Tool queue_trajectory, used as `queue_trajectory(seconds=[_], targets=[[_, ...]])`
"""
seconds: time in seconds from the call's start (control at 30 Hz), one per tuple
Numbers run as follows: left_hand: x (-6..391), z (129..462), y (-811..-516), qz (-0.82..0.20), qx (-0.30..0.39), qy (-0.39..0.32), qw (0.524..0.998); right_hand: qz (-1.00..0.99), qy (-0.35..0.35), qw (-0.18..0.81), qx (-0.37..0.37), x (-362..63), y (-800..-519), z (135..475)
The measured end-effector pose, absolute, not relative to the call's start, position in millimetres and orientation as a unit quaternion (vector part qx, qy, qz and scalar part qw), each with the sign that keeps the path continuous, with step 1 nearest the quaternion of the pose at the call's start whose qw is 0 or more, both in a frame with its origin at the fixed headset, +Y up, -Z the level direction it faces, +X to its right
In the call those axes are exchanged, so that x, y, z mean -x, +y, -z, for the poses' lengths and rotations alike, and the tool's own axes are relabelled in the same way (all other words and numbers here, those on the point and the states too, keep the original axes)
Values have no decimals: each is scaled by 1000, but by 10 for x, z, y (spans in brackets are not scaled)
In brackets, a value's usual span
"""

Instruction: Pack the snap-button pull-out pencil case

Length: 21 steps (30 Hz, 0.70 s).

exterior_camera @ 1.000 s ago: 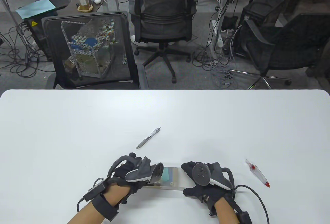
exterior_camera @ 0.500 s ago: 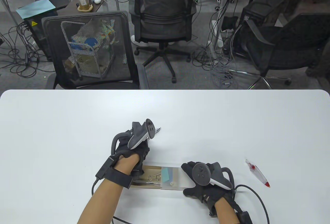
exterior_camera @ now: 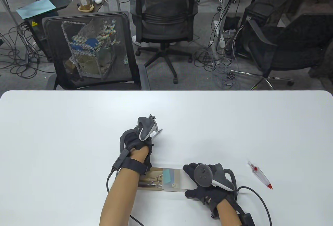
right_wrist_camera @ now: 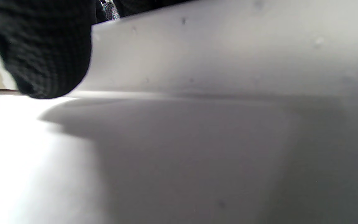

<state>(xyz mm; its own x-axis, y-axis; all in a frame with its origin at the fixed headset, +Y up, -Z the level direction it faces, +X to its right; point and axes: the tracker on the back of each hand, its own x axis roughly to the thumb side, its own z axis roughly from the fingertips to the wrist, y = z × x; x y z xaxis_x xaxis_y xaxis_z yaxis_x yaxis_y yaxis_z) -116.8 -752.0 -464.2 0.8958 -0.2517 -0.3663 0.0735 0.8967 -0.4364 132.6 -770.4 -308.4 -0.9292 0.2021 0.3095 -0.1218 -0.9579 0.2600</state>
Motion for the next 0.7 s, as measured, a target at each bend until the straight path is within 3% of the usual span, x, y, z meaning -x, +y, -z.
queue_trajectory(seconds=[0.4,0.7], targets=[[1309,4536,-7394,17,201,184,962,-975,119,83,-169,-1327,-7704,3087],[1507,4175,-6763,-52,132,87,986,-975,119,82,-168,-1327,-7708,3084]])
